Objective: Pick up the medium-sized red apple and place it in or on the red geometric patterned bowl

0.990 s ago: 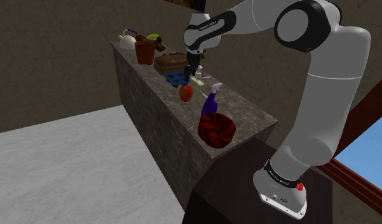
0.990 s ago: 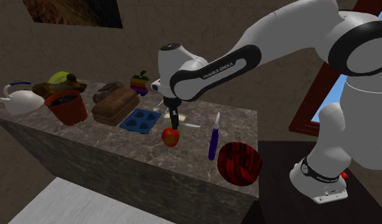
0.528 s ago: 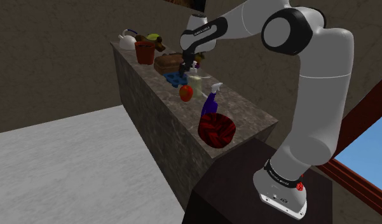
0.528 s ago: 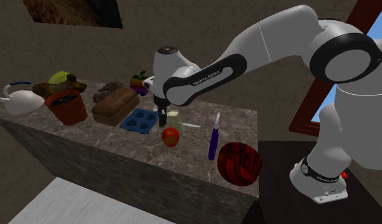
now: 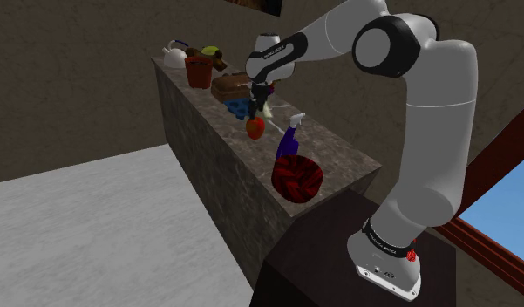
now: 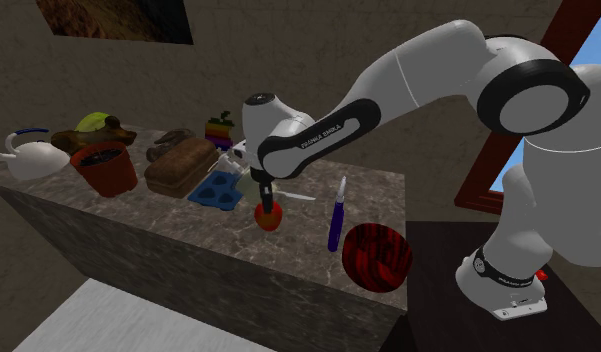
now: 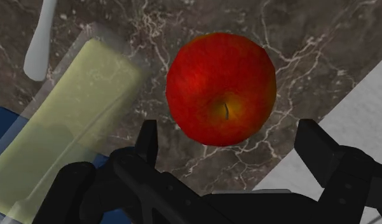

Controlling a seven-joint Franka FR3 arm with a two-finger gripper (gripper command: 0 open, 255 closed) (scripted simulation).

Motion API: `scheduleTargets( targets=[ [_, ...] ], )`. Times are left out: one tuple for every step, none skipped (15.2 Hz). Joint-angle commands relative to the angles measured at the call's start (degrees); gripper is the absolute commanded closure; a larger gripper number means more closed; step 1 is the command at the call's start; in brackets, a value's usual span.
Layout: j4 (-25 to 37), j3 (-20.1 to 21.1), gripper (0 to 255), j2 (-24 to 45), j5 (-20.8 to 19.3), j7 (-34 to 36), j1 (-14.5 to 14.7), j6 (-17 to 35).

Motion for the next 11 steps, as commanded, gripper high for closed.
scheduleTargets(
  targets=[
    [-0.02,0.01,0,0.01,-0.01,0.02,0.01,-0.61],
    [-0.02,0.01,0,0.01,-0.01,0.02,0.01,-0.61],
    [0.01,0.01,255,0.05,0.0,0.02,0.0,-0.6],
    [0.01,0.0,255,0.01,-0.01,0.01,0.0,-0.63],
    [0.0,0.0,255,0.0,-0.01,0.01,0.0,-0.63],
    [0.0,0.0,255,0.01,-0.01,0.02,0.0,-0.64],
    [0.01,0.0,255,0.01,-0.01,0.01,0.0,-0.64],
    [0.01,0.0,255,0.01,-0.01,0.01,0.0,-0.64],
    [0.01,0.0,255,0.01,-0.01,0.01,0.0,-0.64],
    [0.01,0.0,255,0.01,-0.01,0.01,0.0,-0.64],
    [0.01,0.0,255,0.01,-0.01,0.01,0.0,-0.64]
  ],
)
